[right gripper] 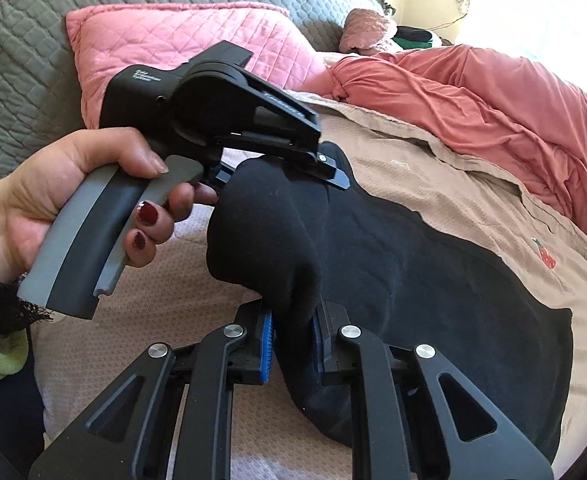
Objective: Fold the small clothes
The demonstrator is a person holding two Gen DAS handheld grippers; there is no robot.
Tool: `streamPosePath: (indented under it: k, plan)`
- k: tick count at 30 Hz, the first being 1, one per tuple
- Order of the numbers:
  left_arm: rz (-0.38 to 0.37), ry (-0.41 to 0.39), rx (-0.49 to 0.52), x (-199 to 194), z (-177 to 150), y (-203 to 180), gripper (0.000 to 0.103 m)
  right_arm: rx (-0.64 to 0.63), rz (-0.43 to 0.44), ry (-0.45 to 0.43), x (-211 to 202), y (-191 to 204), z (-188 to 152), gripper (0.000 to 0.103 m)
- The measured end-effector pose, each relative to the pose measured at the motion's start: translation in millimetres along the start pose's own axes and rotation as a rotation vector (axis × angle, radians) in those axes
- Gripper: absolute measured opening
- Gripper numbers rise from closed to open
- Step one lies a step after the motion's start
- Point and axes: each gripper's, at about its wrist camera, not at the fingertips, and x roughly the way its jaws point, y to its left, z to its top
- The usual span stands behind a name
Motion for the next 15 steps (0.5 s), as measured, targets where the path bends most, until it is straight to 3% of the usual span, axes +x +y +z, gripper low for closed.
streamPosePath:
  k: [5, 11, 15]
  plan:
    - [0.043, -0.024, 0.109, -2.0, -9.1, -26.3, 0.015, 0.018, -0.003, -0.019, -10.7, -7.1, -6.7, 0.014]
    - [0.101, -0.048, 0.221, -9.8, -29.7, -59.5, 0.015, 0.038, 0.003, -0.023, -28.8, -21.1, -15.7, 0.014]
    - [0.083, -0.052, 0.198, -5.7, -38.9, -73.0, 0.015, 0.070, -0.007, -0.034, -42.0, -36.7, -21.7, 0.014]
